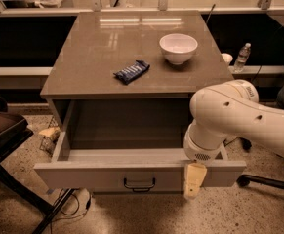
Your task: Open top drawer
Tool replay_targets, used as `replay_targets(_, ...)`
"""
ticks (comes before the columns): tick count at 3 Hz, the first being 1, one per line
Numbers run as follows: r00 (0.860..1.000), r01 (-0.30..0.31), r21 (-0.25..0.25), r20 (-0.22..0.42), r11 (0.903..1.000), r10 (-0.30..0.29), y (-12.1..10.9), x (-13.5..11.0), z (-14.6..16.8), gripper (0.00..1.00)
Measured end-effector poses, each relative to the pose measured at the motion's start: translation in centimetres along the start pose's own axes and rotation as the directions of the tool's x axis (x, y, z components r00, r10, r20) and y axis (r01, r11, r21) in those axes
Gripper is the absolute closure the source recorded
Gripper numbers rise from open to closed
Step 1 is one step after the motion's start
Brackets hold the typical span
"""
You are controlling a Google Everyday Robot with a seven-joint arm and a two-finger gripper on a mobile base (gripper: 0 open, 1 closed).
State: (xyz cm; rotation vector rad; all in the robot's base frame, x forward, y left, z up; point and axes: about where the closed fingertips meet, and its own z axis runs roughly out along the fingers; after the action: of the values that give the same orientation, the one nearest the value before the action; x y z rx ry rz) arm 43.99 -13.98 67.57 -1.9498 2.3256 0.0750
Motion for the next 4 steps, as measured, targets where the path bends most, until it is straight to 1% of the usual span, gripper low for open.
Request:
replay_targets(1,0.996,0.013,0.037,-0.084,0.9992,-0.009,-1.1,-0.2,-3.1,0.02)
replay_targets(2,0.981,0.038,0.091,-0.194,0.9951,-0.020,-3.6,-0.7,-8.0,0.25)
replay_targets(3,0.981,0.037,0.129,-0.193,0.9910,-0.012,-6.1,-0.1,-10.7,0.48)
replay_targets(4,0.997,0.005,0.137,-0.080,0.9906,0.006,-8.7,1.9,-8.7,0.80)
